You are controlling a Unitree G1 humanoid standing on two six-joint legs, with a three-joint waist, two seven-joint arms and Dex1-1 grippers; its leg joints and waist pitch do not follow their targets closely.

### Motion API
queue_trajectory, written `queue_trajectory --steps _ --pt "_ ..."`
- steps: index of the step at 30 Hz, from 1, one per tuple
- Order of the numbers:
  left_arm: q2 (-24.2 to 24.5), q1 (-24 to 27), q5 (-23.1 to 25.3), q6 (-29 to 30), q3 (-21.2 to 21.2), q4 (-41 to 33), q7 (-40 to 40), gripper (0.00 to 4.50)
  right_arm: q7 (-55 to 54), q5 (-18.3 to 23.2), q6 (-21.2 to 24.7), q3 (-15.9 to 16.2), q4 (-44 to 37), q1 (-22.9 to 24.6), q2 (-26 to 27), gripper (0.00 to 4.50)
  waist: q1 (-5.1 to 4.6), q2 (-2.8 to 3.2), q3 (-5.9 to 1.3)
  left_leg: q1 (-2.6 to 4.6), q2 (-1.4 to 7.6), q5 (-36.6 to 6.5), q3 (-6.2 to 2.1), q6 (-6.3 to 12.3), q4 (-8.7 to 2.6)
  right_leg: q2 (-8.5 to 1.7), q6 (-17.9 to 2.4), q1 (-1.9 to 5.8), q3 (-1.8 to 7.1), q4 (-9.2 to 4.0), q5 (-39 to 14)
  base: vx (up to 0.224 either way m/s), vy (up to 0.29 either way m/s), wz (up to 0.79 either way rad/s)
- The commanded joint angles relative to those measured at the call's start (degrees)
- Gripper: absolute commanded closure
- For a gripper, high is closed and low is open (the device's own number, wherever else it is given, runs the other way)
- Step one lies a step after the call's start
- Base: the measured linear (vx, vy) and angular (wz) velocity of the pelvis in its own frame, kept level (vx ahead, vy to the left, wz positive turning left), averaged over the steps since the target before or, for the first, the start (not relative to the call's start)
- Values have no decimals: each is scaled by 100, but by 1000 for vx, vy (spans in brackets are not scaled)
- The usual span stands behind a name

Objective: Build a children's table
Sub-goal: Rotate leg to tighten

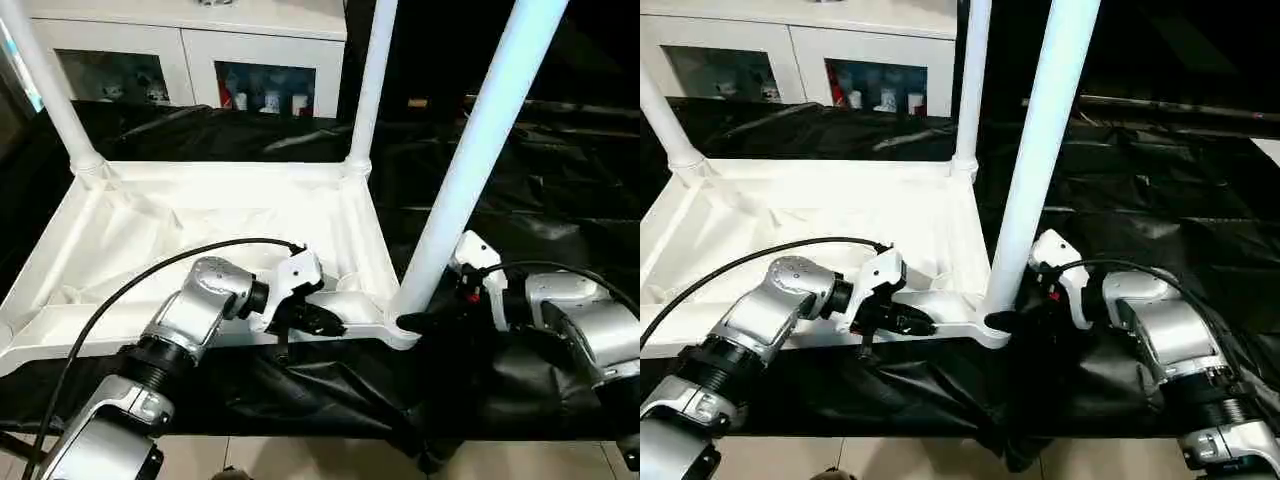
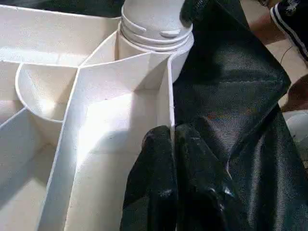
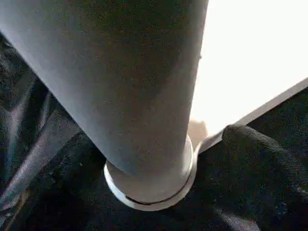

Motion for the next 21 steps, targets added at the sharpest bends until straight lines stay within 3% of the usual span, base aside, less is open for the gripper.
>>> queue_trajectory --steps 1,18,21 --pt "-114 16 -209 17 -127 -224 -241 450 -19 -38 -31 106 -98 -10 52 84 -3 -66 -338 41 27 -1452 76 224 -329 -168 -1152 269 120 -378 -1415 0 0 0" --pt "-145 54 -209 33 -72 -243 -30 450 -127 87 12 56 -54 101 278 219 -49 -80 -336 39 20 -1491 72 214 -325 -164 -1125 266 114 -381 -1529 0 0 0" --pt "-404 -99 -30 -97 93 132 713 450 -1177 -123 -111 -210 492 -43 772 224 -67 -74 -324 40 17 -1636 62 132 -338 -172 -1046 239 108 -408 -1791 0 0 0"
